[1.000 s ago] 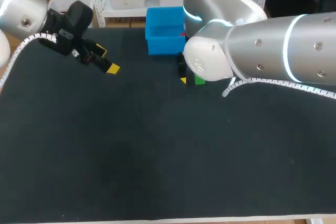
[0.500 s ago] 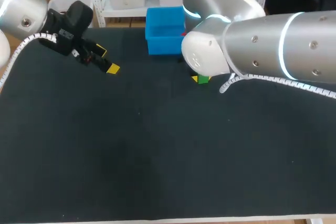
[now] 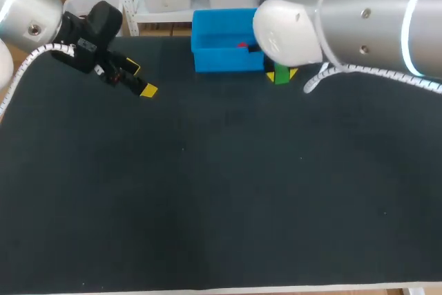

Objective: Use the left arm to pick the red cube and place it into the blue plastic box first, then use the right arm to grasp the green cube and put it into the same blue plastic box after the first action is fully finished.

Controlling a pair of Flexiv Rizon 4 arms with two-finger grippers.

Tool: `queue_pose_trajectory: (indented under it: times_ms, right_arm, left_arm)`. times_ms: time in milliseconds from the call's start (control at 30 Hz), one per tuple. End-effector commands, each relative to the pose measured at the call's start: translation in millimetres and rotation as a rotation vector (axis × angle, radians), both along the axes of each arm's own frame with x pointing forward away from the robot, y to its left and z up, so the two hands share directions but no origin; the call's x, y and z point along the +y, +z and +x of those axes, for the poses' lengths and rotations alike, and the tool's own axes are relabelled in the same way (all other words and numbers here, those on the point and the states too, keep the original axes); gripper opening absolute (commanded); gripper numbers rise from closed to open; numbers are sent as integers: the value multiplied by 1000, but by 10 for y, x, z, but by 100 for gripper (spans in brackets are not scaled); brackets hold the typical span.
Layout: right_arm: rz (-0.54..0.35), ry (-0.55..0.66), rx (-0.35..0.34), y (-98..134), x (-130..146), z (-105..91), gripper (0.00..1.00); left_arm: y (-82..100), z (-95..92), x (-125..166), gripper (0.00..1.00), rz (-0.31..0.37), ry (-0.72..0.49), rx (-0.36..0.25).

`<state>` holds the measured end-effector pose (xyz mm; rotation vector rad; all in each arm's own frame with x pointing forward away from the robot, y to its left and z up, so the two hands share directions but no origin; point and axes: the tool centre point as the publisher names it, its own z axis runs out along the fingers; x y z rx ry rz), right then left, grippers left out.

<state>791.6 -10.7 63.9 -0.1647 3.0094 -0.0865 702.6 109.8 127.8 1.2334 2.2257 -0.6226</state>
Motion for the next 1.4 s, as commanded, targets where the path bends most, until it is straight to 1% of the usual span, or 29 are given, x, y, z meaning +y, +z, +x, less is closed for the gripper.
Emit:
queue_pose_trajectory:
  times_ms: [33,133,233,267,333,433,500,600,733,867,1233,1400]
  right_arm:
    - [14,5,-43,267,-37,-56,0]
    - [38,10,-63,414,-15,8,0]
    - [35,6,-55,510,8,64,0]
    - [56,8,-59,558,18,89,0]
    - [62,12,-55,610,32,132,0]
    - [101,28,-56,701,58,190,0]
    - [129,44,-66,756,77,238,0]
    - [146,85,-95,820,108,320,0]
    - [177,125,-131,866,108,459,0]
    - [223,146,-149,886,87,610,0]
    - [307,197,-183,932,92,1016,0]
    - [318,227,-188,957,139,1190,0]
  left_arm:
    - [-10,1,11,100,-5,-3,-3]
    - [-10,1,11,100,-5,-3,-3]
    - [-10,1,11,100,-5,-3,-3]
    - [-10,1,11,100,-5,-3,-3]
    - [-10,1,11,100,-5,-3,-3]
    - [-10,1,11,100,-5,-3,-3]
    - [-10,1,11,100,-5,-3,-3]
    - [-10,1,11,100,-5,-3,-3]
    - [-10,1,11,100,-5,-3,-3]
    - [-10,1,11,100,-5,-3,-3]
    - [-10,1,11,100,-5,-3,-3]
    - [-10,1,11,100,-5,-3,-3]
